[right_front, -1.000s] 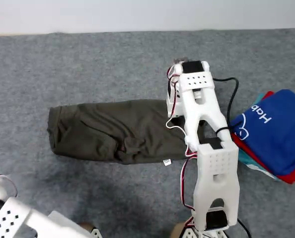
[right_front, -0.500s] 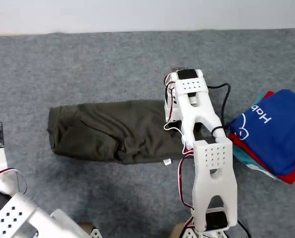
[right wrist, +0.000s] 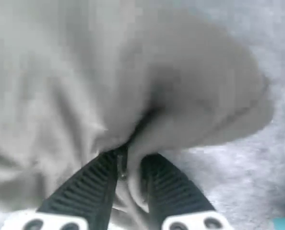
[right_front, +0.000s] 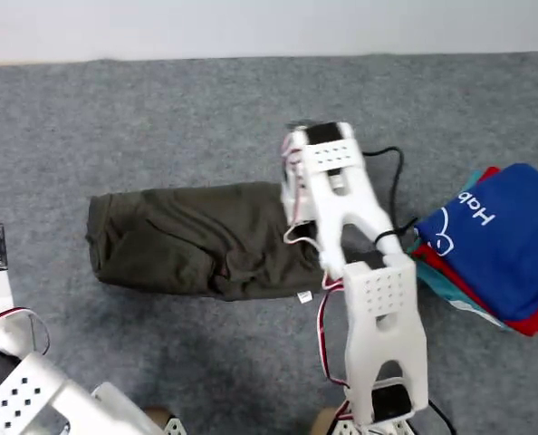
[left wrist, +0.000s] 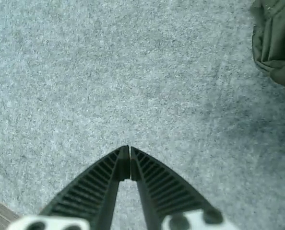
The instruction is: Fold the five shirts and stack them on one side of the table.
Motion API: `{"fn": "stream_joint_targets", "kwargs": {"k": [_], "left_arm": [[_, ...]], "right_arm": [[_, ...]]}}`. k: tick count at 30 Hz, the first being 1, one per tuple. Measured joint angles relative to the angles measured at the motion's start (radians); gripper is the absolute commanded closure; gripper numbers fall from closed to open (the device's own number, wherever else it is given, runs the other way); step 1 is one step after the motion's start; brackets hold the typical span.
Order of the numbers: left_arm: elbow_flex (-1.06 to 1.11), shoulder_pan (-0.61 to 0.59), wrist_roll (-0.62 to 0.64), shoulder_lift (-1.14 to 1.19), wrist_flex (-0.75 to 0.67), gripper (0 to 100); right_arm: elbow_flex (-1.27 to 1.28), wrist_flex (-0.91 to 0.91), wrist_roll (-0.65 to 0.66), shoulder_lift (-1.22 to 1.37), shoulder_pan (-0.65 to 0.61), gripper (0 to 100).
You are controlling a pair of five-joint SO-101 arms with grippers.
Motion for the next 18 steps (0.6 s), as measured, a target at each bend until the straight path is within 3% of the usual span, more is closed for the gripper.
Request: {"fn": "stream_joint_targets", "kwargs": {"k": [7,18], "left_arm": [[0.0,0.0,0.0,0.0,0.0,99],[0.0,0.0,0.0,0.0,0.0,99]], "right_arm": [[0.0,-0.006,0.043,-0.066,-0.152,98.8],[0.0,-0.158,0.048,-0.103,-0.328,98.8]]}}
